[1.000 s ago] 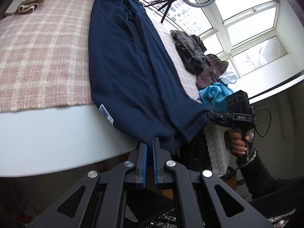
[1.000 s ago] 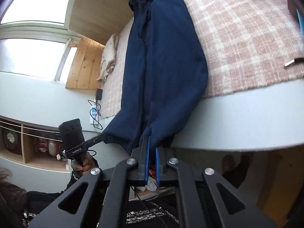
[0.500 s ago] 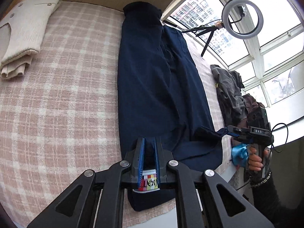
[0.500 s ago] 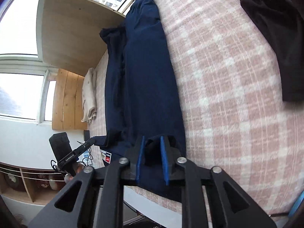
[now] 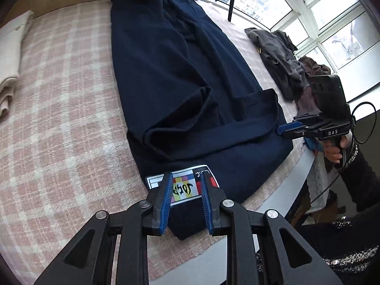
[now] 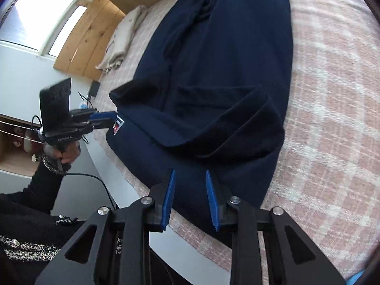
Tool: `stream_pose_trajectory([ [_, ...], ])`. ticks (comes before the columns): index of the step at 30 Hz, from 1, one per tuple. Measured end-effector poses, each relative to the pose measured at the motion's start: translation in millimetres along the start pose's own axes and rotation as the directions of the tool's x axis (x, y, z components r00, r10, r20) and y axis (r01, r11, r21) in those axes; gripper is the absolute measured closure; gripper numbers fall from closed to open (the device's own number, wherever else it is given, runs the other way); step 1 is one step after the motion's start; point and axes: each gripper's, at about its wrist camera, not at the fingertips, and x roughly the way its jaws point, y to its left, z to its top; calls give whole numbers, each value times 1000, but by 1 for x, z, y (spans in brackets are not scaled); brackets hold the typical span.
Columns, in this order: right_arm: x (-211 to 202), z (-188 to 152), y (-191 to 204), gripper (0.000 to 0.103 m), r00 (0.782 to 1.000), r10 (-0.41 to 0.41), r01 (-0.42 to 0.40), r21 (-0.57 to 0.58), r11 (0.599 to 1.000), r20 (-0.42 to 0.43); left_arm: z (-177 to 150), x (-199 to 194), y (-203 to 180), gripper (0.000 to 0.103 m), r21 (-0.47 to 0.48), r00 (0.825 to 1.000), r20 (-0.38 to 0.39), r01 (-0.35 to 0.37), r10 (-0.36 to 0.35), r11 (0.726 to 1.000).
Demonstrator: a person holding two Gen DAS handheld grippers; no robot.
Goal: Fold clothes
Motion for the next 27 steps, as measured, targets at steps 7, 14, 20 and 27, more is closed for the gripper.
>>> stream_pose_trajectory([
  [7,-26,35,-12,77,978,-96,85,68,994,183,45,-32,23,82,-36,984,176,-34,40,999],
  [14,2,12,7,77,999,-50,51,-45,998,13,27,-8,4,82,99,996,54,70,-76,993],
  [20,33,21,-13,82,994,-106,107,84,991,-18,41,18,20,87,-12,998,6,69,-69,998],
  [27,-74,33,29,80,982,-86,78,53,996,168,62,-74,19,86,58,985,175,-6,-4,998],
])
